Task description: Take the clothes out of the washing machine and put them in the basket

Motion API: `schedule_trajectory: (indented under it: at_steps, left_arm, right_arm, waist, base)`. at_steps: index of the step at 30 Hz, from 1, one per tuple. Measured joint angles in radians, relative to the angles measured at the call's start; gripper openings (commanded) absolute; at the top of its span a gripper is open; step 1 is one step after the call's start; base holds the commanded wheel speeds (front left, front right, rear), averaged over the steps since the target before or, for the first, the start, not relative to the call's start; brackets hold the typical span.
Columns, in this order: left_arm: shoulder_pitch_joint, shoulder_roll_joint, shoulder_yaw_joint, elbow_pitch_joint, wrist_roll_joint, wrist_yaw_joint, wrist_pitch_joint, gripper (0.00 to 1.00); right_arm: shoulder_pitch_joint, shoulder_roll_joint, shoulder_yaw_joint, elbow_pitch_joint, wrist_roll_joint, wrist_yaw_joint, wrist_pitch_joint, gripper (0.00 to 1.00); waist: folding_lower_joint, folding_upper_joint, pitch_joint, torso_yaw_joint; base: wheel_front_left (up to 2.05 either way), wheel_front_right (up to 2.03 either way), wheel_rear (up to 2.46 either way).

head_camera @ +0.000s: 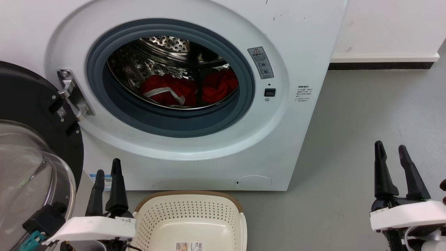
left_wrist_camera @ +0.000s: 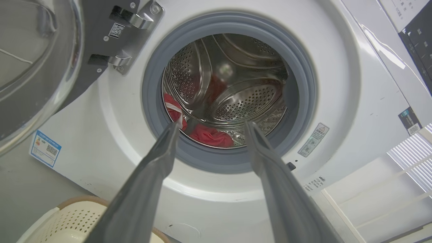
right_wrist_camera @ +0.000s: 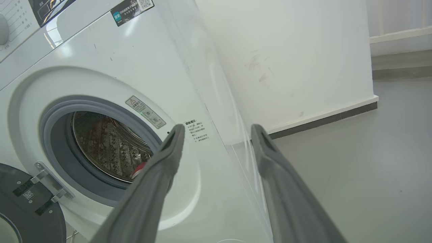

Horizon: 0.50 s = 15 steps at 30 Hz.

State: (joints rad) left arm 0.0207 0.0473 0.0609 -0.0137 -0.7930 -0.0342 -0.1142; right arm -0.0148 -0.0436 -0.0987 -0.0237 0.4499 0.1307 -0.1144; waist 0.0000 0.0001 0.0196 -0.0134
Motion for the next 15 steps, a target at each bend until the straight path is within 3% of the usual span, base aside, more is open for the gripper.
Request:
schedule_trajectory:
  at_steps: [15]
  left_arm:
    - [0.017,0.001,-0.073,-0.062,0.244,0.046,-0.04,1.0]
  right_arm:
    - [0.021,-0.001,0.023,-0.04,-0.199,0.0,-0.037,1.0]
  waist:
    - [0.0,0.0,0.004,0.006]
  base:
    - [0.0,0.0,0.0]
